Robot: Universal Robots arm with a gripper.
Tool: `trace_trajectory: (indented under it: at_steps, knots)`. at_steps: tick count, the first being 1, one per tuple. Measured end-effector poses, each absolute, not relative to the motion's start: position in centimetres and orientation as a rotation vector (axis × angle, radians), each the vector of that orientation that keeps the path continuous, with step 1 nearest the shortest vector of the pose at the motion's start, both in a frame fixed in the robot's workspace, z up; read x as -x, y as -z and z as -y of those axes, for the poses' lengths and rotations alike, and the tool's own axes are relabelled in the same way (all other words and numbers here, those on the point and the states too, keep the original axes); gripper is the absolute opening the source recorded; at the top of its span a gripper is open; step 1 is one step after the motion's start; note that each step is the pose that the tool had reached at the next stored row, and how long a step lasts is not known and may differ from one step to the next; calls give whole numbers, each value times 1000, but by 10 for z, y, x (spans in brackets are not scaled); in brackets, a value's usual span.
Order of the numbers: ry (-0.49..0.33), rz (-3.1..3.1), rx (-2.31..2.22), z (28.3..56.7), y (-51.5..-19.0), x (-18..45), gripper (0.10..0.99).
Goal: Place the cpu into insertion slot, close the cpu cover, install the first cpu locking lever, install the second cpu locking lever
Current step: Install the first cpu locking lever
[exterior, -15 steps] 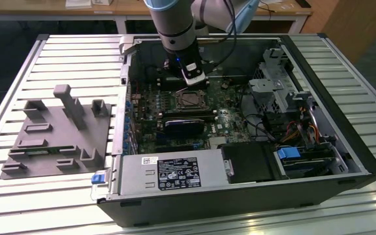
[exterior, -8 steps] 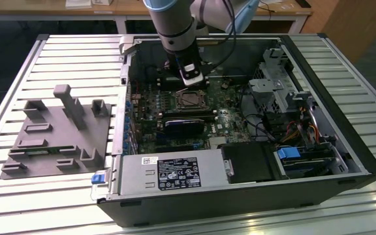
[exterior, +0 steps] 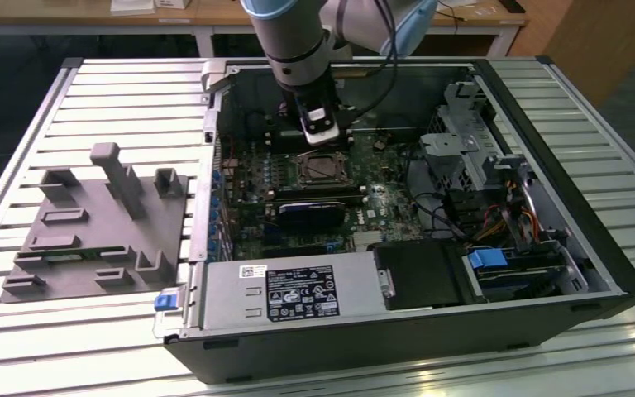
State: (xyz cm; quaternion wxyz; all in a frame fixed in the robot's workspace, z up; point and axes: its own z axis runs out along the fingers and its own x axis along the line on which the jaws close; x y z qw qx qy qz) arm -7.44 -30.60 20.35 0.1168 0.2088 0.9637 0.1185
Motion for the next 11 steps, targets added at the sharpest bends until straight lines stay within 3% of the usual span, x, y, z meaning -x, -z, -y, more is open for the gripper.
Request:
trace_trajectory:
  at_steps: [11]
  knots:
    - [-330,-2795,-696,302,-200,75,106]
